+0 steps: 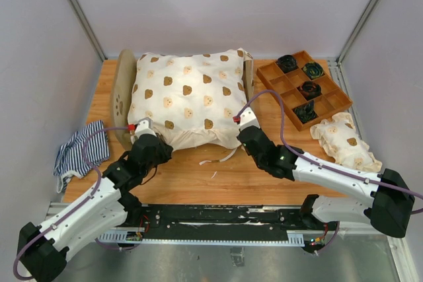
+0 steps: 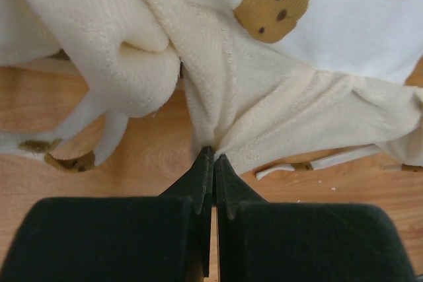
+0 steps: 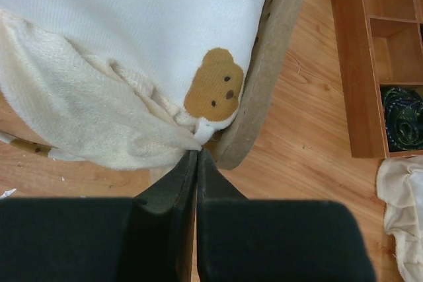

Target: Set up the pet bed

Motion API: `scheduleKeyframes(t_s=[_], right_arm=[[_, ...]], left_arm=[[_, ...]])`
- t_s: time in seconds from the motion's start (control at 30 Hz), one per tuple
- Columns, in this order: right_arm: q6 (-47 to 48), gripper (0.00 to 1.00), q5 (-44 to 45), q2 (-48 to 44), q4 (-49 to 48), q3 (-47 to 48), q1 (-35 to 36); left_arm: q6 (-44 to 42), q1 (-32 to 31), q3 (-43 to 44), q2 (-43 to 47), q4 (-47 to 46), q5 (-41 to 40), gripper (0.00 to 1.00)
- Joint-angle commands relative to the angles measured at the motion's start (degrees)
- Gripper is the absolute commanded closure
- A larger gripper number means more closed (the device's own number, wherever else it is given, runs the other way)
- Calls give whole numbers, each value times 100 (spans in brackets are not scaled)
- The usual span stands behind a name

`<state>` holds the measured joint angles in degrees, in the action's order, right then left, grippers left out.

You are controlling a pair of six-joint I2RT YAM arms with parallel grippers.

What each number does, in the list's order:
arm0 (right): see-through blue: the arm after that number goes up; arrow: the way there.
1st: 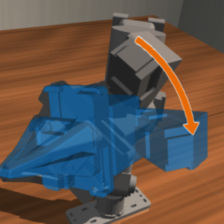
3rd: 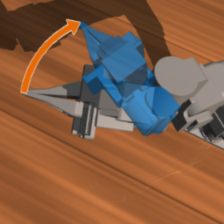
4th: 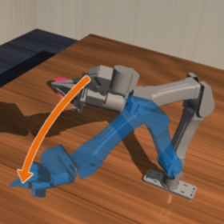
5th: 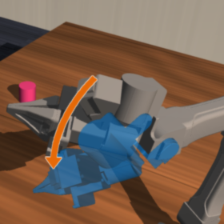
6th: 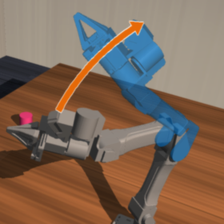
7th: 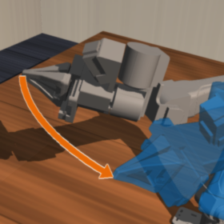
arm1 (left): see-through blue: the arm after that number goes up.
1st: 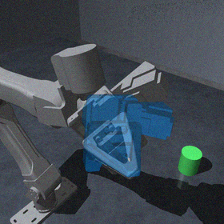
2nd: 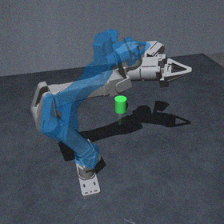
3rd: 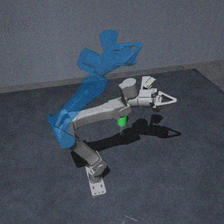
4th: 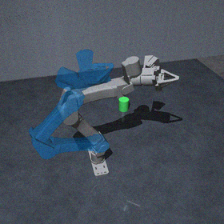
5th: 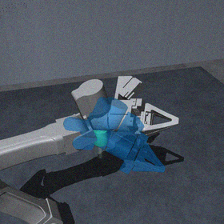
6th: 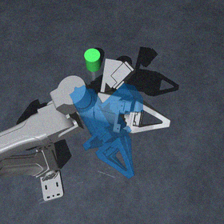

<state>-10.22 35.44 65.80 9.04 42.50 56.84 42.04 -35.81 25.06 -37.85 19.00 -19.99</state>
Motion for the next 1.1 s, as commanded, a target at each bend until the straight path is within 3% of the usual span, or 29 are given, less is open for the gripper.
scheduleKeyframes(t_s=[0.0,0.07,0.13,0.23,0.33,0.53,0.63,0.83,1.07], right_arm=[[5,100,232,-104,63,-86,-57],[-20,100,145,-222,63,-105,-59],[-12,100,-185,-367,63,-103,-59],[49,100,-1393,-626,-106,-168,-59],[-143,100,-1903,-695,-585,-606,-59],[-442,99,-1418,23,-814,-905,-58],[-511,86,-1120,37,-258,-604,-59],[-573,55,-1525,-777,15,-395,-59],[-838,45,-1513,-1574,53,-552,-59]], left_arm=[[400,-7,-72,-18,187,-174,100],[395,-5,107,103,360,-415,96],[236,-5,355,253,410,-482,79],[16,-5,669,392,530,-581,54],[-114,-5,891,392,762,-982,39],[-542,-5,1234,340,906,-1668,30],[-822,-5,1531,248,1101,-2087,25],[-1439,48,2092,155,1155,-3253,18],[-2115,410,2436,-194,558,-3246,15]])
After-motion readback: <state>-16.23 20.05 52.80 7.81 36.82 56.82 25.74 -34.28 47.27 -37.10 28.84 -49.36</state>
